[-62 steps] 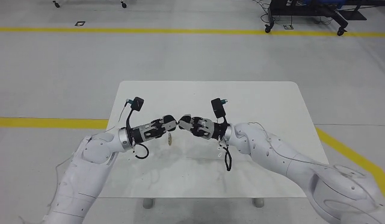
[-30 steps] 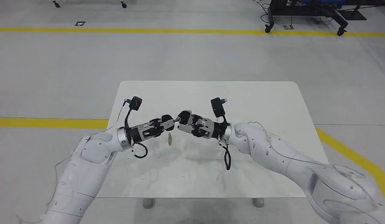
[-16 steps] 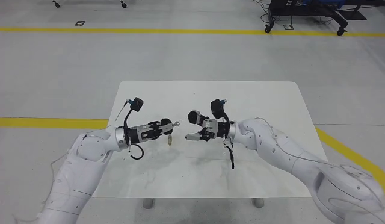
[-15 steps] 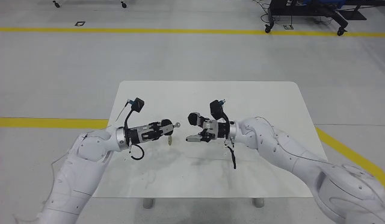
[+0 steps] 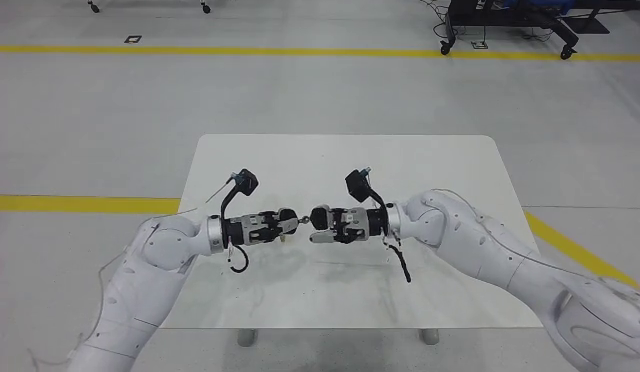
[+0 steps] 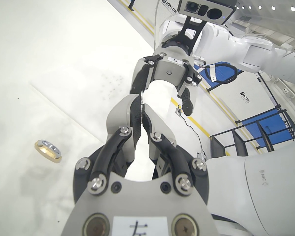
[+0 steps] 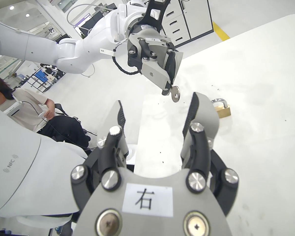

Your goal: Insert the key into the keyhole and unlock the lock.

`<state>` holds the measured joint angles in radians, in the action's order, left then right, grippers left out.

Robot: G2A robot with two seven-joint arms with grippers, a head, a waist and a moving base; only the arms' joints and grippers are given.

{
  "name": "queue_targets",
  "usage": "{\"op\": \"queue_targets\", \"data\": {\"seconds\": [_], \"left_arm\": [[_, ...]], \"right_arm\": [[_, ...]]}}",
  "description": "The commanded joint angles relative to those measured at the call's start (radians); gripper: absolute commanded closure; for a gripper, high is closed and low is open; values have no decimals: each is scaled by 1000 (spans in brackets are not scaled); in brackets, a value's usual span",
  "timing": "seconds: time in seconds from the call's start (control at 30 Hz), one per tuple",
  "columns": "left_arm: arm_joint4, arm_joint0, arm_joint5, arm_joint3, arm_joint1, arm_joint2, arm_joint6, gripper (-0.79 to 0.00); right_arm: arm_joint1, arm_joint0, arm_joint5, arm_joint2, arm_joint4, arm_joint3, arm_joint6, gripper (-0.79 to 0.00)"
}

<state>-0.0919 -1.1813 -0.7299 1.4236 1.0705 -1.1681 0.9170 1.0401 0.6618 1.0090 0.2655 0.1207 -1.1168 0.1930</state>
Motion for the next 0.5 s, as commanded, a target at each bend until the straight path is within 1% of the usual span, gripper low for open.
{"op": "queue_targets", "data": {"seconds": [0.0,0.07,0.37,0.47], "left_arm": [[-10,-1,-3,3,-1,7,-1,0],[-10,-1,-3,5,-1,13,-4,0],[16,1,-13,7,-8,25,10,0],[17,2,-13,8,-10,28,10,0]], "right_arm": [[1,2,-5,6,-24,4,29,-271],[4,3,-5,11,-46,6,59,-259],[25,12,0,34,-112,28,148,-302],[32,15,3,42,-122,34,166,-292]]}}
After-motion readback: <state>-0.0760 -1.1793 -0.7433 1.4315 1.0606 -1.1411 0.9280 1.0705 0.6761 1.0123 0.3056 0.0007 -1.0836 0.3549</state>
